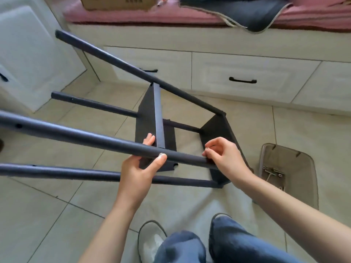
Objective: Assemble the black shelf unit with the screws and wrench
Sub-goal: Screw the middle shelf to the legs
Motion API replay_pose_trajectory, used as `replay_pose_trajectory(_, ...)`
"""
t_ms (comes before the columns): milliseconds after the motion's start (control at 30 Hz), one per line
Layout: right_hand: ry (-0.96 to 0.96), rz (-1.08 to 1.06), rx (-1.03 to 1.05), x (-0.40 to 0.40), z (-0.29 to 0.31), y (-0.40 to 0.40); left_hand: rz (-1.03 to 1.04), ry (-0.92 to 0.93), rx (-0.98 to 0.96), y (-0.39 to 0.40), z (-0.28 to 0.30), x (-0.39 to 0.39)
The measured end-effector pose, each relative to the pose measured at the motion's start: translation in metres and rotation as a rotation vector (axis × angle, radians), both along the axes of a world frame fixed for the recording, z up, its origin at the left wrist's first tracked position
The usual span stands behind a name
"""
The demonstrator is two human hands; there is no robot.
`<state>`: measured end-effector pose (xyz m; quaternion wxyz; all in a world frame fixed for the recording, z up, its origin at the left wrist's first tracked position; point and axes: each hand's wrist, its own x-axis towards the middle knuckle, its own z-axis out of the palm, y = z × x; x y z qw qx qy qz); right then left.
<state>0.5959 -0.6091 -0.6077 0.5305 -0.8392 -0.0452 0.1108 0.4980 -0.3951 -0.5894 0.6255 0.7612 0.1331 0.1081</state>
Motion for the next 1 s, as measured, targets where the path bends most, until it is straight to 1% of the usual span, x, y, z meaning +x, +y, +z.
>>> replay_pose_trajectory(133, 0.012, -0.004, -0.030, -0.002, -0.007, 0.009, 0.072, -0.004, -0.116, 0.010, -0.033, -0.013)
replay_pose_trajectory(267, 0.043, 0.018, -0.047, -0.004, -0.011, 0.021, 0.071, -0.014, -0.198, 0.025, -0.049, -0.019)
replay_pose_trajectory(467, 0.078, 0.086, -0.110, -0.008, -0.021, 0.037, 0.069, -0.001, -0.260, 0.044, -0.070, -0.033)
replay_pose_trajectory(767, 0.001, 0.208, -0.215, -0.021, -0.040, 0.052, 0.095, 0.018, -0.346, 0.063, -0.112, -0.051)
replay_pose_trajectory(933, -0.002, 0.257, -0.277, -0.022, -0.044, 0.064, 0.091, 0.020, -0.367, 0.069, -0.126, -0.056)
replay_pose_trajectory(1000, 0.028, 0.293, -0.302, -0.017, -0.043, 0.070, 0.088, 0.011, -0.374, 0.070, -0.128, -0.055)
